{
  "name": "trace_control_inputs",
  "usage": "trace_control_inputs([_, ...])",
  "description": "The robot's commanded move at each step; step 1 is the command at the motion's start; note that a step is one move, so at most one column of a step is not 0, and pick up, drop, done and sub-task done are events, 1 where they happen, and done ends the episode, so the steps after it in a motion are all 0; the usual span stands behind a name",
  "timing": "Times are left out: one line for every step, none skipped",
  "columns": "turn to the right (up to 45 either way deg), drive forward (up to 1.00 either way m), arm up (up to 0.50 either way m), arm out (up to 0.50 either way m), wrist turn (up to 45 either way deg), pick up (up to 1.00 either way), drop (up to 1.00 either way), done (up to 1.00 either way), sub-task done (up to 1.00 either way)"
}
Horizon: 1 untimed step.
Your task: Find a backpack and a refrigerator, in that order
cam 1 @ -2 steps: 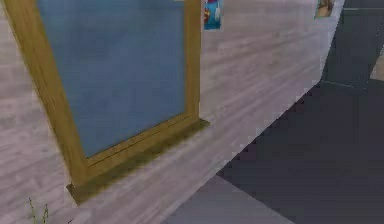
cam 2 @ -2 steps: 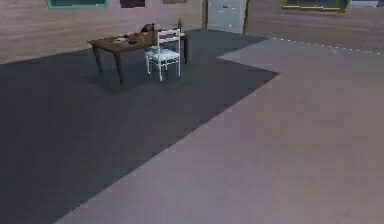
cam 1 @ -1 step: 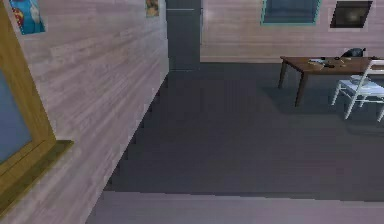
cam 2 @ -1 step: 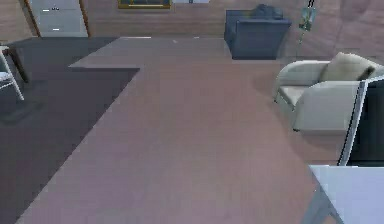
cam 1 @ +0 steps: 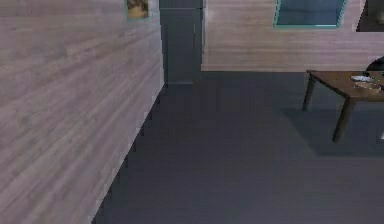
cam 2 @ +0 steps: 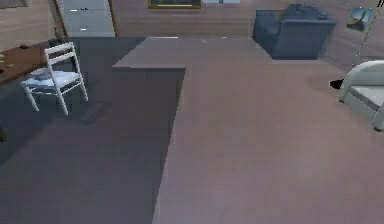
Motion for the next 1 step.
trace_control_inputs([0.0,1.00,0.00,0.00,0.0,0.00,0.00,0.00,0.00])
